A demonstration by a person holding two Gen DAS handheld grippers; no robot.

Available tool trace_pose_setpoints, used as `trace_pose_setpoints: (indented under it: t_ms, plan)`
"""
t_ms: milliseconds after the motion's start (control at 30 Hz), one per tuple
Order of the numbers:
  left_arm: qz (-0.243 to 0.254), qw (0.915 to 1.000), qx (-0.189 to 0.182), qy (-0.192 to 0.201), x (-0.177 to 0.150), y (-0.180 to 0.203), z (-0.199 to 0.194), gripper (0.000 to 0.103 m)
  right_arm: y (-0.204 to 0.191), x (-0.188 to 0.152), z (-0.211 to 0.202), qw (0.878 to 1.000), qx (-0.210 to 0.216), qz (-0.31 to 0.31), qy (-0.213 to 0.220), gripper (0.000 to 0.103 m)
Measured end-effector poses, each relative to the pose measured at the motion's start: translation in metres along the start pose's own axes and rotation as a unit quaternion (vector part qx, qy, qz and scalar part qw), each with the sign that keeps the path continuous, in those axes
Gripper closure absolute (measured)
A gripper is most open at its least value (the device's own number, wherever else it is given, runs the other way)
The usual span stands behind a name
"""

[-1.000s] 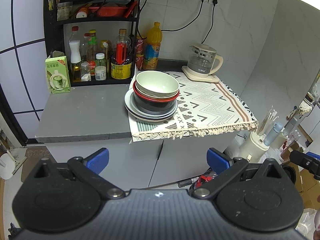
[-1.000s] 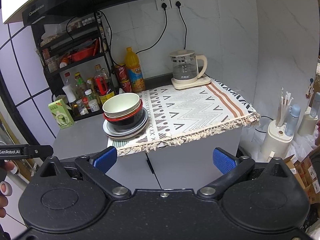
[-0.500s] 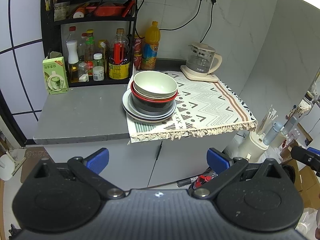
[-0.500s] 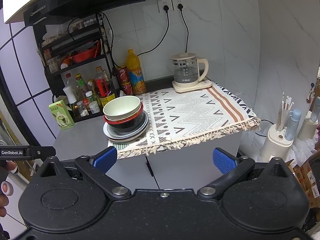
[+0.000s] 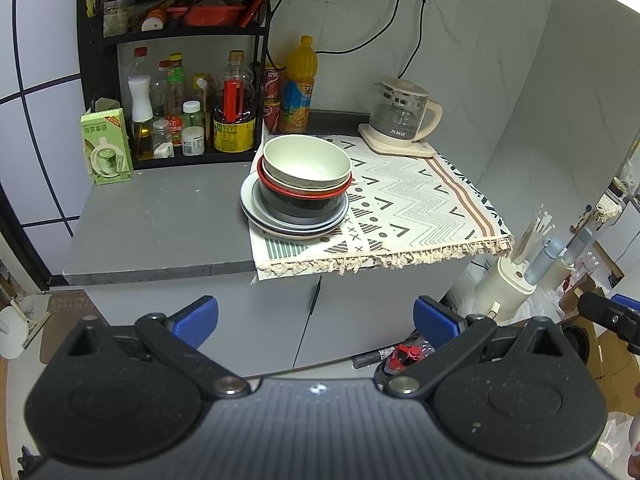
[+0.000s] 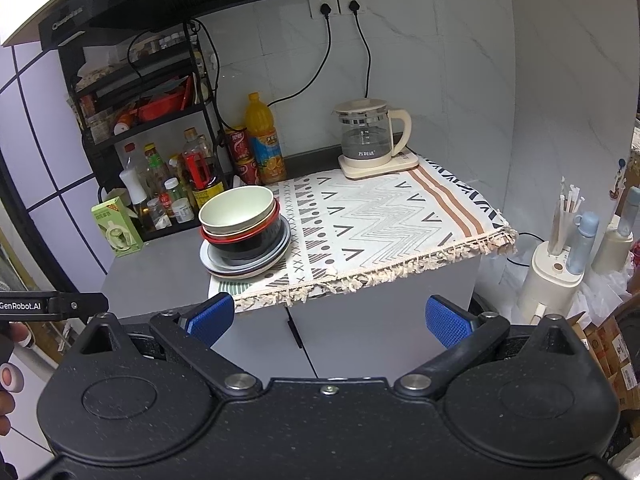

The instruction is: Organize plates and bowls

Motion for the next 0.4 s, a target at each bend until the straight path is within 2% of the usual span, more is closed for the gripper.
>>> trace_pose_setpoints:
  t_ms: [400]
  plan:
    - [-0.005, 1.0, 0.003, -0.006, 0.0028, -0.0034, 0.0104, 0.0, 0.0026, -0.0029, 0.008, 1.0, -0.002, 0.007, -0.011, 0.0]
Point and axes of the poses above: each gripper's, at about its wrist camera, not at the fingertips, and z roughly the way its jaws point, y to its right, x to its top, the point moved 5 cm from there along z, roughly the way its jaws point, and after that the axes turned 11 degrees about y, right-handed, at the moved point
